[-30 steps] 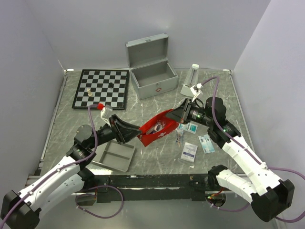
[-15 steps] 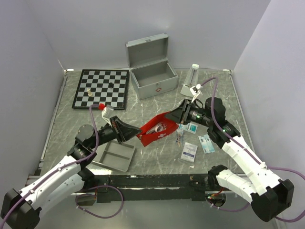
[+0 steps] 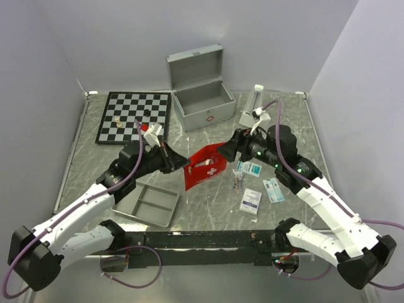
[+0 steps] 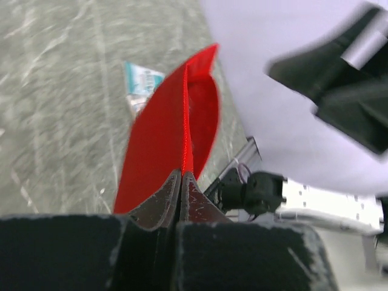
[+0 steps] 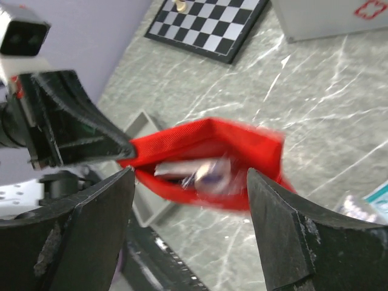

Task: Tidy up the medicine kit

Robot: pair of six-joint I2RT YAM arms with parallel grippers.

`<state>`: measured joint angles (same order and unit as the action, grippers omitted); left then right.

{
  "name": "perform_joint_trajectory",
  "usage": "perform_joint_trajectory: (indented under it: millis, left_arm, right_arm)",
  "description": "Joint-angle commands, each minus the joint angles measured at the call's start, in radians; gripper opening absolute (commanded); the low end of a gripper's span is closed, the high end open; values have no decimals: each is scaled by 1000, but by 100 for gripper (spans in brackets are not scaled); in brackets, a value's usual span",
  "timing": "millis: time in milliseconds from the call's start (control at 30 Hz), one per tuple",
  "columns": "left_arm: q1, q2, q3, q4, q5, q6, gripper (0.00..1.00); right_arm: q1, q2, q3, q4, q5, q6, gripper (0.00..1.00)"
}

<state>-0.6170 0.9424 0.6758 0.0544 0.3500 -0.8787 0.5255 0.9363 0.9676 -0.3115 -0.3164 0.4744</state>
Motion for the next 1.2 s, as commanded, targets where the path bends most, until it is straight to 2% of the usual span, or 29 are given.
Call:
perform_joint_trajectory:
  millis: [0, 100, 200, 300, 400, 500, 600, 767, 900, 1067, 1167]
  left_arm:
    - [-3, 38, 109, -209, -193, -132, 1]
    - [-3, 111, 203, -376, -262, -210, 1]
    - [-4, 130, 234, -381, -241, -223, 1]
    - [-3, 95, 193, -329, -221, -269, 1]
    - [-3, 62, 101, -179, -171, -325, 1]
    - [-1, 76, -53, 115, -66, -419, 1]
    - [-1, 123, -159, 289, -54, -453, 1]
    - [13, 203, -189, 246, -103, -401, 1]
    - [29, 194, -196, 165, -178, -343, 1]
    - [33, 197, -189, 88, -241, -267, 1]
    - [33, 199, -216, 111, -252, -253, 1]
  right_arm:
    - [103, -21, 49, -17, 146, -118, 79]
    - [149, -4, 54, -17, 188, -135, 77]
    - [149, 4, 30, -3, 179, -132, 69]
    - [149, 6, -21, 23, 142, -123, 48]
    - [149, -1, -55, 26, 146, -117, 41]
    - [149, -14, -69, 8, 171, -131, 41]
    - [149, -19, -99, 2, 192, -143, 41]
    - [148, 4, -185, 55, 198, -117, 41]
    - [149, 58, -265, 187, 152, -68, 40]
    - [140, 200, -328, 400, 33, -16, 23]
    - [134, 288, -355, 543, -21, 19, 18]
